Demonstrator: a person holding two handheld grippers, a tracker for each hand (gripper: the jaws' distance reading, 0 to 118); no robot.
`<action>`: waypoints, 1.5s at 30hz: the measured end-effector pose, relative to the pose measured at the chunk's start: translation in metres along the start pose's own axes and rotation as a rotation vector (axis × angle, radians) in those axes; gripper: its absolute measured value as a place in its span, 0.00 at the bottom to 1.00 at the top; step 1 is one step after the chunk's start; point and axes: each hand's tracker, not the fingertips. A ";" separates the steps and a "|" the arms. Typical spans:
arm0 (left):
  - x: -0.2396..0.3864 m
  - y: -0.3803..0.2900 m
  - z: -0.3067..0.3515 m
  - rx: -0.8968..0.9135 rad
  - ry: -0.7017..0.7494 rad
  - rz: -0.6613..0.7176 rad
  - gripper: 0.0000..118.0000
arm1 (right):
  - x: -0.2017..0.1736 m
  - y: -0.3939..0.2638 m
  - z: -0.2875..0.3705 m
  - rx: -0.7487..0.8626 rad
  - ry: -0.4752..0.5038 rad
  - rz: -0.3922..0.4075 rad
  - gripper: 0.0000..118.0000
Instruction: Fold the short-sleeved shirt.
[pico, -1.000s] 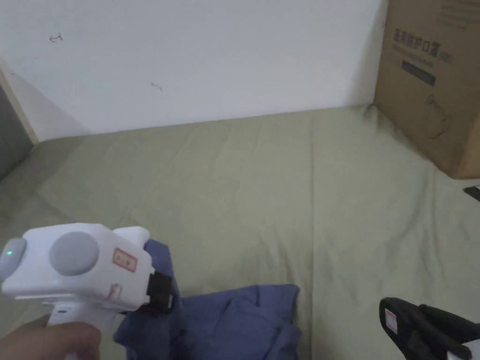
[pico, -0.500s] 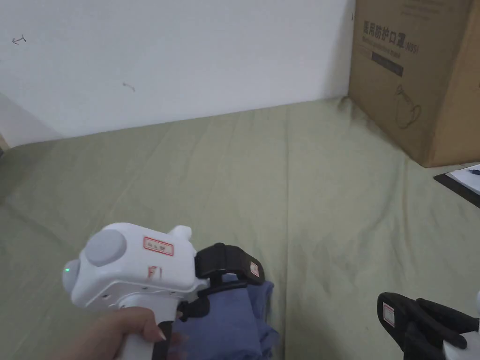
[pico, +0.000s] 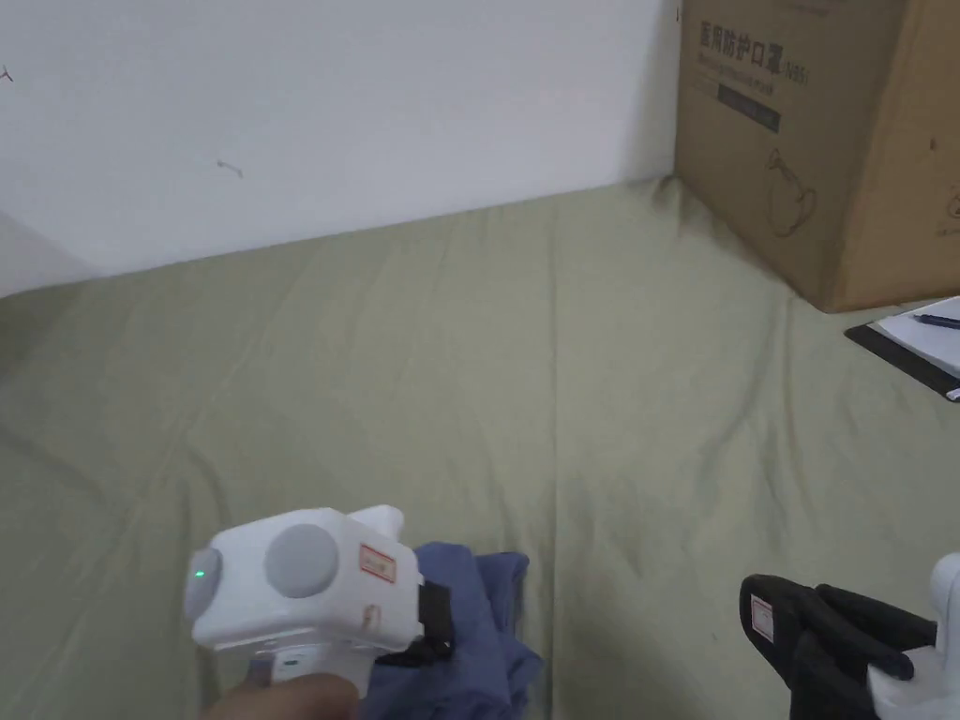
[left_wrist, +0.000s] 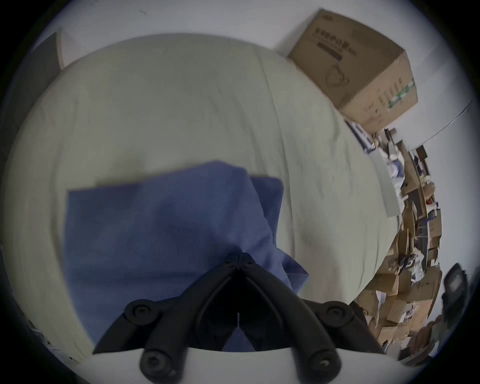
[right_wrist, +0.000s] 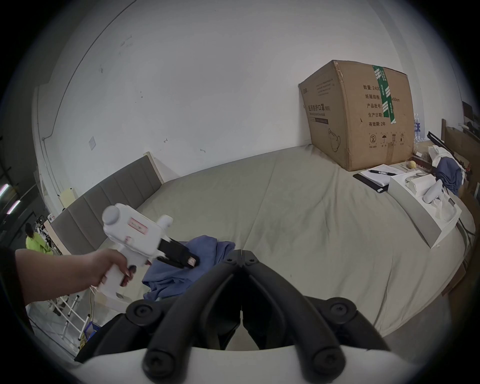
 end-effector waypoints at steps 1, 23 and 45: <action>0.002 -0.003 -0.011 -0.018 0.009 0.000 0.00 | 0.001 0.000 -0.001 -0.002 -0.006 0.003 0.00; 0.000 -0.132 0.258 0.935 0.004 -0.029 0.00 | -0.070 0.069 0.064 0.316 0.091 0.055 0.00; -0.033 -0.222 0.232 1.280 0.542 -0.094 0.00 | -0.078 -0.018 0.053 0.519 -0.319 0.278 0.00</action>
